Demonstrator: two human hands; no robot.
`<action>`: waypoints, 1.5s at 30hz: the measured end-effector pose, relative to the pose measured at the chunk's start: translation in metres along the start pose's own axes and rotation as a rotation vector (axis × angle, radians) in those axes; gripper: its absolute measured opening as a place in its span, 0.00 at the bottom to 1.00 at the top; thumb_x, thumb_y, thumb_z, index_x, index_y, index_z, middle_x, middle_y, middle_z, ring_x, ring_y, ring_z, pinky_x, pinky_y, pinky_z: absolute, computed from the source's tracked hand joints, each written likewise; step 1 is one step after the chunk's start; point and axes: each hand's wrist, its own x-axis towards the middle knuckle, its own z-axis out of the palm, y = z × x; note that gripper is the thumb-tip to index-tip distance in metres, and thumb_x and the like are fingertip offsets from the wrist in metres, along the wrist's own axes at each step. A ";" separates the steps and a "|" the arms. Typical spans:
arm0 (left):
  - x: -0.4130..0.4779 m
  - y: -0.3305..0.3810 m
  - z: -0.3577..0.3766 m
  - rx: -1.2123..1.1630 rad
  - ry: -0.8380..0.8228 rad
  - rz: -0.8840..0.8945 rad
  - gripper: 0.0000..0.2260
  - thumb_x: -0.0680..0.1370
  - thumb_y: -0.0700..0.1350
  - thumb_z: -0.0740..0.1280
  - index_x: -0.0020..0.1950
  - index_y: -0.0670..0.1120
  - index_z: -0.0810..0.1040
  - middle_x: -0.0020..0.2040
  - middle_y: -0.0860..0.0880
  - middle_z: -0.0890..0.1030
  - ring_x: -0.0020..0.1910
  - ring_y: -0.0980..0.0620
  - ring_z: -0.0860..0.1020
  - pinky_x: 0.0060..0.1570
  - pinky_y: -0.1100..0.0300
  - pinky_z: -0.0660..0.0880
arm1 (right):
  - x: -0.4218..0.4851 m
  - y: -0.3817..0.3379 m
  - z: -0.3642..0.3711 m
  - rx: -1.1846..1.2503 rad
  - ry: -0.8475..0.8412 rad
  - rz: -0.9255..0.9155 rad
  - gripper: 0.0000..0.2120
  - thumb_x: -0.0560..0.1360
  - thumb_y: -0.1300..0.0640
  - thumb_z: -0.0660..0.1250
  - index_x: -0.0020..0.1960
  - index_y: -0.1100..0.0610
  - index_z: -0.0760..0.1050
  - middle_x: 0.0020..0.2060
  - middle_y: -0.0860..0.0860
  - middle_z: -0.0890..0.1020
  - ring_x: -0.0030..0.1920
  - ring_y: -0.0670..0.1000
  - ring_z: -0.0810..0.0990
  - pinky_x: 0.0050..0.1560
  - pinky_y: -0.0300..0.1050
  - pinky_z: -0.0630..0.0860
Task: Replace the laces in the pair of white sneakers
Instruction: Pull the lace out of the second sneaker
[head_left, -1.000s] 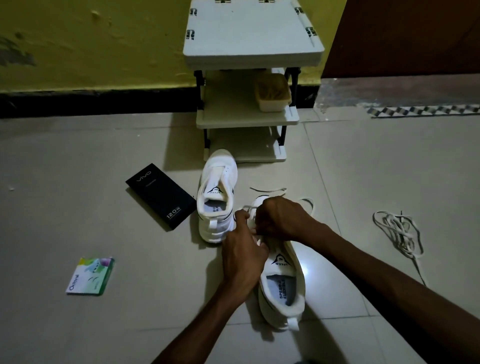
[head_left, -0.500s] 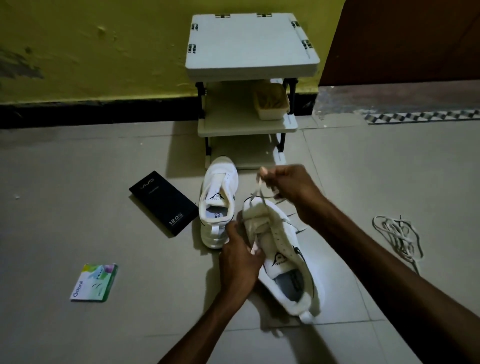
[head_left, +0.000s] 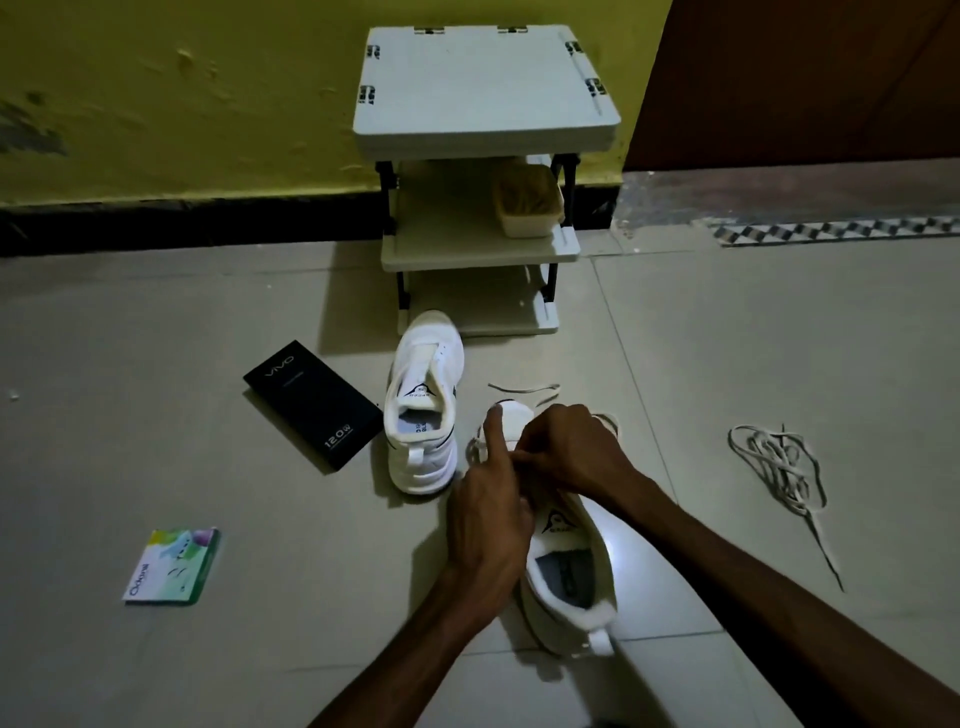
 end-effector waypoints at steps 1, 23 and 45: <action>-0.001 0.000 -0.002 0.004 -0.004 -0.001 0.42 0.75 0.41 0.68 0.79 0.54 0.43 0.55 0.48 0.82 0.49 0.50 0.81 0.50 0.57 0.78 | 0.002 -0.001 0.000 -0.016 -0.010 0.010 0.14 0.70 0.41 0.73 0.46 0.51 0.85 0.41 0.51 0.84 0.40 0.51 0.82 0.44 0.46 0.80; -0.022 0.000 -0.002 -0.130 -0.013 -0.029 0.40 0.74 0.43 0.72 0.78 0.55 0.52 0.56 0.49 0.81 0.52 0.51 0.80 0.53 0.58 0.78 | -0.006 -0.011 -0.032 0.851 0.109 0.199 0.13 0.77 0.50 0.68 0.44 0.60 0.83 0.35 0.51 0.81 0.37 0.47 0.76 0.39 0.39 0.74; -0.037 -0.005 -0.003 -0.172 0.035 -0.122 0.36 0.73 0.45 0.74 0.74 0.58 0.57 0.46 0.52 0.82 0.44 0.55 0.80 0.43 0.66 0.72 | 0.026 -0.010 -0.057 1.338 0.149 0.446 0.14 0.80 0.63 0.57 0.64 0.61 0.73 0.37 0.53 0.78 0.31 0.48 0.66 0.32 0.42 0.70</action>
